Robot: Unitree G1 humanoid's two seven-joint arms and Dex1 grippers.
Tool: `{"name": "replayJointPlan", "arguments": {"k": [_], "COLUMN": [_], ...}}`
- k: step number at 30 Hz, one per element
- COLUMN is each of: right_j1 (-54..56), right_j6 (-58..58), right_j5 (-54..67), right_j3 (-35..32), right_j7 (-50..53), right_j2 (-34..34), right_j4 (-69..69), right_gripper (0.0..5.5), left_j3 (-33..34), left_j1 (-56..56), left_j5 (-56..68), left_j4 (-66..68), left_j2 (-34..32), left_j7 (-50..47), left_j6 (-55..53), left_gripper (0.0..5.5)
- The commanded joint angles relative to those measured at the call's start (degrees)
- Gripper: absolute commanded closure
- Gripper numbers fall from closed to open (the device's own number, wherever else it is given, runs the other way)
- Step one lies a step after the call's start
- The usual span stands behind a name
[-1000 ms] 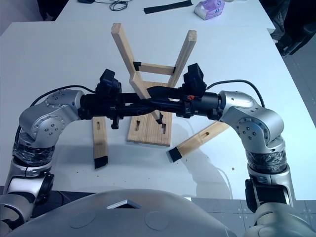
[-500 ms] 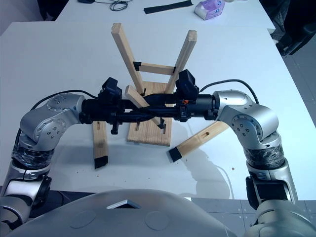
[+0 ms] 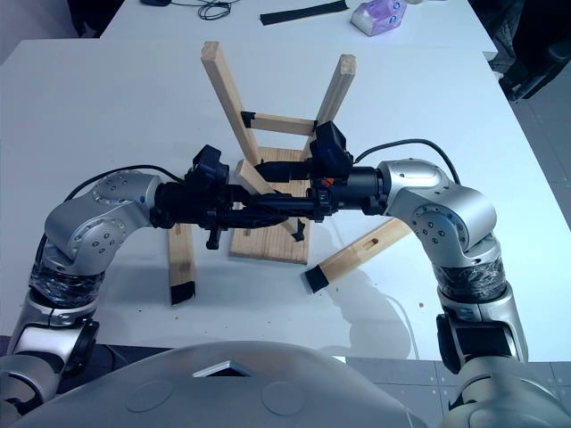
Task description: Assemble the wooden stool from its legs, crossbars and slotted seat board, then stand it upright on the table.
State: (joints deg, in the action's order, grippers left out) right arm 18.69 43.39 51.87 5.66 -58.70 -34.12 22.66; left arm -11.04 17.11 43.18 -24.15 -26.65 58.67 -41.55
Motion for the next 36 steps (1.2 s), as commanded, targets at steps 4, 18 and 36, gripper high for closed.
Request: {"name": "replayJointPlan", "arguments": {"k": [4,18,36], "right_j1": [-0.1,-12.7,-41.8], "right_j6": [4.8,4.2,-5.3], "right_j5": [8.6,11.2,6.9], "right_j3": [-8.0,-23.5,-36.9], "right_j7": [1.1,4.1,11.3], "right_j2": [-2.1,-8.3,-3.5], "right_j4": [1.6,6.4,20.6], "right_gripper": [2.97,2.97,2.97], "left_j3": [1.0,10.0,24.9], "left_j1": [0.3,1.2,-23.4], "left_j5": [-3.4,-2.6,-15.8], "left_j4": [3.4,4.0,6.5], "left_j2": [-1.6,-10.3,-25.6], "left_j7": [0.9,1.4,12.6], "left_j6": [4.9,4.7,26.3], "left_gripper": [4.19,4.19,4.19]}}
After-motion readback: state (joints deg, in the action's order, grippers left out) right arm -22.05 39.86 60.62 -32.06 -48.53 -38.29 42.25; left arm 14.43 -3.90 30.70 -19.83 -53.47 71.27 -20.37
